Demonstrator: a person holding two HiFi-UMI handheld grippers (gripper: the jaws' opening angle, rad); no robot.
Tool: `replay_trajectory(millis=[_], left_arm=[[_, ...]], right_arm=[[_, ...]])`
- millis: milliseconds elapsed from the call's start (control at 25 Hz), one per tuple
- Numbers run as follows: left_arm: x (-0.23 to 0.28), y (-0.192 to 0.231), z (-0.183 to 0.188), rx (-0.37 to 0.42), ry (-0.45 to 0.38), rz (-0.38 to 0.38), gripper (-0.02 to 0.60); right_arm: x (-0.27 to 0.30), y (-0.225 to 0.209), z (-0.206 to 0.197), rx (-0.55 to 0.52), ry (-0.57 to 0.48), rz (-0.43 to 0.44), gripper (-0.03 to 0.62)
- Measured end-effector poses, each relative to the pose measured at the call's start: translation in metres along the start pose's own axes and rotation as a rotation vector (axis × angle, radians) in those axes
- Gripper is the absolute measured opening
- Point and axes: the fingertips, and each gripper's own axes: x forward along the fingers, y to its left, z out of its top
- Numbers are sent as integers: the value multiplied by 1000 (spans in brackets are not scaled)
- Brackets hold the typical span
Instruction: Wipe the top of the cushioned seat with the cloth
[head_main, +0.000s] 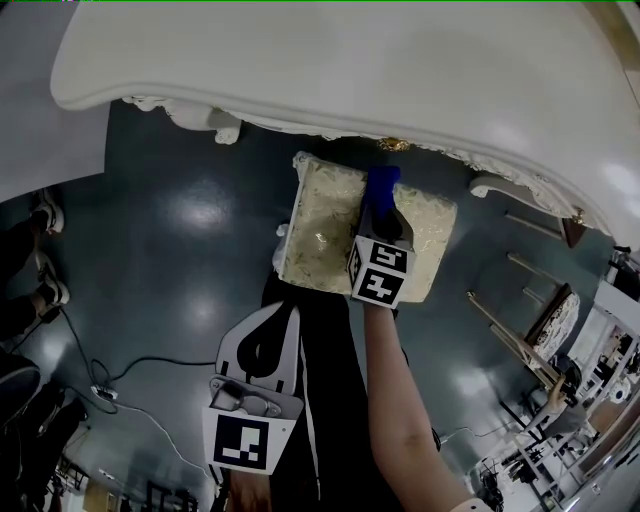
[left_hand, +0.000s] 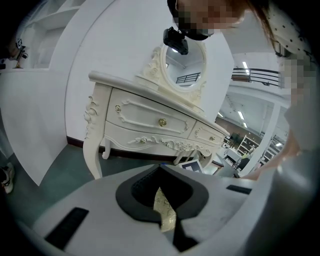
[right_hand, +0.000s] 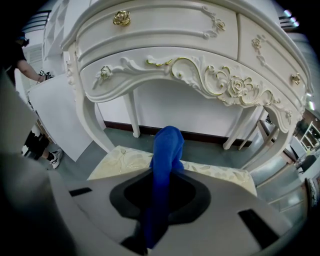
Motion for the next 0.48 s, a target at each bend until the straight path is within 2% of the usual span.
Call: replay_trajectory(millis=[480], left_arm=[[-4,7,2,-2,-8,15,-2]], right_arm=[[4,25,5,-23,-6,41,67]])
